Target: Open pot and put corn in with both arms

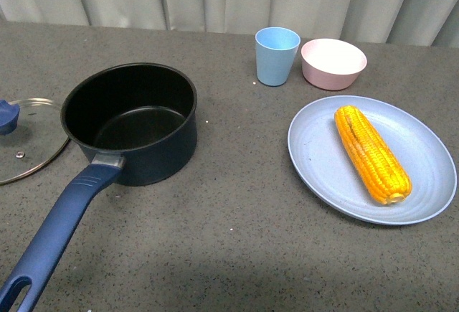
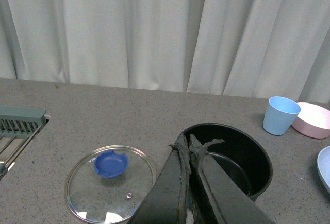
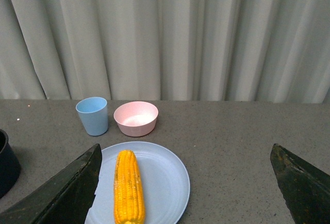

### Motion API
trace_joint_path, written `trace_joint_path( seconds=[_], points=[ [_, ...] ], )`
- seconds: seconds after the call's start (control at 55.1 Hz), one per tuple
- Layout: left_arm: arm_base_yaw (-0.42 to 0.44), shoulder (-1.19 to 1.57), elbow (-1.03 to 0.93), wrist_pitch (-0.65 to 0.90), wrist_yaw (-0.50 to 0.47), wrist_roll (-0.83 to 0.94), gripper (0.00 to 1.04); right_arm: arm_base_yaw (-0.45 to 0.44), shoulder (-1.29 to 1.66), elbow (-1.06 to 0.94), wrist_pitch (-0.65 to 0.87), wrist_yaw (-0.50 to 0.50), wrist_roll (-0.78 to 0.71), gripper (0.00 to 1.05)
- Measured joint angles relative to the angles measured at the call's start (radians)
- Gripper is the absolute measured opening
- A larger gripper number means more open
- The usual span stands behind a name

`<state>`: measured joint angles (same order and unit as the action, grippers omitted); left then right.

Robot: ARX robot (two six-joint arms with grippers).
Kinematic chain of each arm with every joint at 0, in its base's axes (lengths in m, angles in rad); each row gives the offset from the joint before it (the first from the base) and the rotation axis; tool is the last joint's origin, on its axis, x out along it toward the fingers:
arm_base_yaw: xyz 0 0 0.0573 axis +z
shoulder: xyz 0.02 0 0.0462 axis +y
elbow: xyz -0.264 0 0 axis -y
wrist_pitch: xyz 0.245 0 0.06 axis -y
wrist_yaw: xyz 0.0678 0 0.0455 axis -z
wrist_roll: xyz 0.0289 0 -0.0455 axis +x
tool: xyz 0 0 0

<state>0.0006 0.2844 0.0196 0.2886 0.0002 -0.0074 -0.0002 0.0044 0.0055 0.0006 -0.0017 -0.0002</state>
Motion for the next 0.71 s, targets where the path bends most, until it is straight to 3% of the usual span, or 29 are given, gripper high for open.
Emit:
trace_joint_path(
  seconds=[0.435, 0.526, 0.708],
  points=[
    [0.000, -0.113, 0.000, -0.114, 0.000, 0.000, 0.04, 0.000, 0.000, 0.000, 0.000, 0.000, 0.000, 0.96],
    [0.000, -0.239, 0.000, -0.271, 0.000, 0.000, 0.04, 0.000, 0.000, 0.000, 0.000, 0.000, 0.000, 0.96],
    [0.000, -0.278, 0.000, -0.286, 0.000, 0.000, 0.04, 0.000, 0.000, 0.000, 0.000, 0.000, 0.000, 0.96]
  ],
)
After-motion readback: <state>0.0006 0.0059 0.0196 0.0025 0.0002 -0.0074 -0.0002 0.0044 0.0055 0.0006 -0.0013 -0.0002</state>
